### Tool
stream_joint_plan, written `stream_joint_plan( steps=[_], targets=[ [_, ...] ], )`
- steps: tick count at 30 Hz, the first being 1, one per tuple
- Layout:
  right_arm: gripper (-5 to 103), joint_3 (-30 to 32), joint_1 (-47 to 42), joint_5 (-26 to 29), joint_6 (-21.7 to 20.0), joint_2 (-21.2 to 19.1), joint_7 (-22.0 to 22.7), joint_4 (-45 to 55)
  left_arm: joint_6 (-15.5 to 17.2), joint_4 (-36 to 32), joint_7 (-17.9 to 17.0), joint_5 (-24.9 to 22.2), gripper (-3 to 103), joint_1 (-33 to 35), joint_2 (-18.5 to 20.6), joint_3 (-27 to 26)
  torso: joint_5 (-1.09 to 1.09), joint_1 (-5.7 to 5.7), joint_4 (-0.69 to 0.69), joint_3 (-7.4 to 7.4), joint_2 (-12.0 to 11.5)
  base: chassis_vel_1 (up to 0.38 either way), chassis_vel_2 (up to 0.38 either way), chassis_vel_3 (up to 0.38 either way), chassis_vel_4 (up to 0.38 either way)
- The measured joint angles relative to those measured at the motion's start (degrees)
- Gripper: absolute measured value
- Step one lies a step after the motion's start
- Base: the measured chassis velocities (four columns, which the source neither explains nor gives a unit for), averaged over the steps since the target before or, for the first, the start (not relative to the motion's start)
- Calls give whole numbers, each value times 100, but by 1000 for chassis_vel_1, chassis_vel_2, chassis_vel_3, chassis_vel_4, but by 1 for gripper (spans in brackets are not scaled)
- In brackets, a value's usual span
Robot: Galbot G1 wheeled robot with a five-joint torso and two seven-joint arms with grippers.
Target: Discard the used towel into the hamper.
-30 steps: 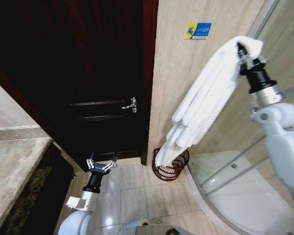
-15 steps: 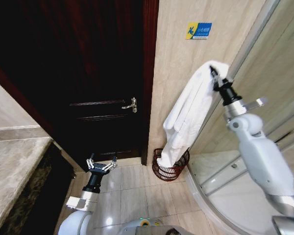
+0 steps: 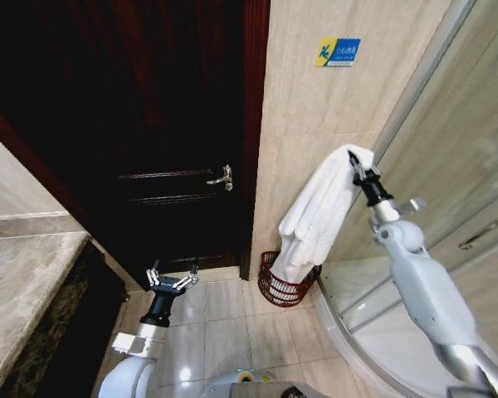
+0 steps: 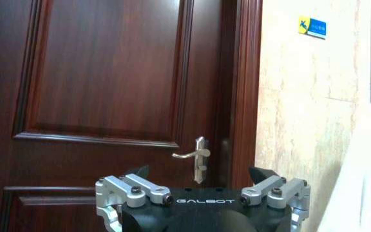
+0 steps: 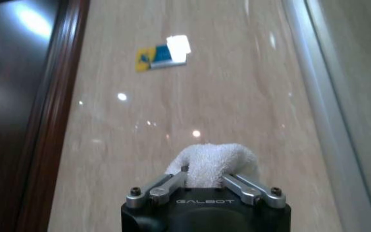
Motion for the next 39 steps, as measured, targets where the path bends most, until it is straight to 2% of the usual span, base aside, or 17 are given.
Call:
stream_joint_plan(
  steps=[10,18,21,29,39],
  targets=[
    [5,-293,-258,-307,167,407,-115,-301,0,0,0,0,100,0,0,-1,-1,0,3,0,0,0,0,0,0],
    [5,-565,-43,-641,244,681,-168,-793,0,0,0,0,100,0,0,0,-1,0,3,0,0,0,0,0,0],
    [5,-687,197,-816,371,877,-177,-1316,0,0,0,0,100,0,0,0,1,0,3,0,0,0,0,0,0],
    [5,-888,529,-599,258,1002,-86,-1828,0,0,0,0,100,0,0,0,-1,0,2,1,0,0,0,0,0],
    [5,-1015,491,-842,309,1281,-161,-2195,0,0,0,0,100,0,0,0,3,0,3,1,0,0,0,0,0]
  ],
)
